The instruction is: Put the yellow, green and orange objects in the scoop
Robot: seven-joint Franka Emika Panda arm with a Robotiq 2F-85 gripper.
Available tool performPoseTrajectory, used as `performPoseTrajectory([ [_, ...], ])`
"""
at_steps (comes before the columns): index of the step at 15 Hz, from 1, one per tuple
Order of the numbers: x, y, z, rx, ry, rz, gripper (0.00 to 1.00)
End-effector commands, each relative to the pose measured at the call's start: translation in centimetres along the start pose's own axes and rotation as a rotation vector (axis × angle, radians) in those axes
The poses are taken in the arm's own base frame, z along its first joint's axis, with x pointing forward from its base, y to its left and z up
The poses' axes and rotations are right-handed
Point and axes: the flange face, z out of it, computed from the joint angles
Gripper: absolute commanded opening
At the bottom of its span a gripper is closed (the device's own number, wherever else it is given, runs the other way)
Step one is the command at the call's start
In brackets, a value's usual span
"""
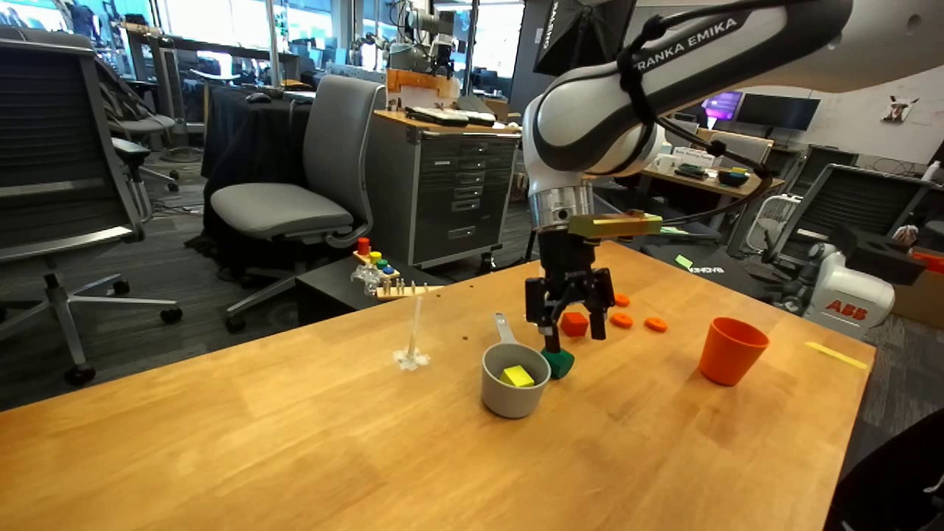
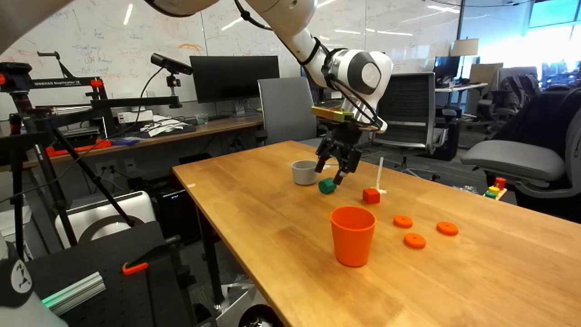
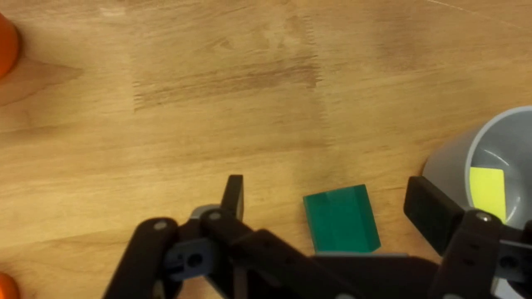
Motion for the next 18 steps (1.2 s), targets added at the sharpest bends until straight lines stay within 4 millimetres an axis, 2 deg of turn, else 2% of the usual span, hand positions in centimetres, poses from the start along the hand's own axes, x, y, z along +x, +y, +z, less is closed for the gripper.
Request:
performPoseTrajectory([
  [1, 0.4, 0.1, 1.0, -0.007, -0.009, 0.011, 1.00],
  [3, 0.8, -0.1, 1.6, -0.007, -0.009, 0.005, 1.00],
  [4, 1.0, -0.2, 1.8, -0.016, -0.005, 0.002, 0.75],
  [6, 1.3, -0.5, 2.1, -0.038, 0.002, -0.005, 0.66],
  [12, 1.8, -1.5, 2.9, -0.131, 0.037, -0.035, 0.18],
  [13, 1.9, -1.4, 2.9, -0.129, 0.033, -0.034, 0.61],
  [14, 1.9, -1.4, 2.9, -0.131, 0.031, -0.034, 0.57],
  [15, 1.8, -1.2, 2.8, -0.131, 0.028, -0.031, 0.58],
  [18, 1.6, -0.9, 2.6, -0.120, 0.021, -0.018, 0.79],
])
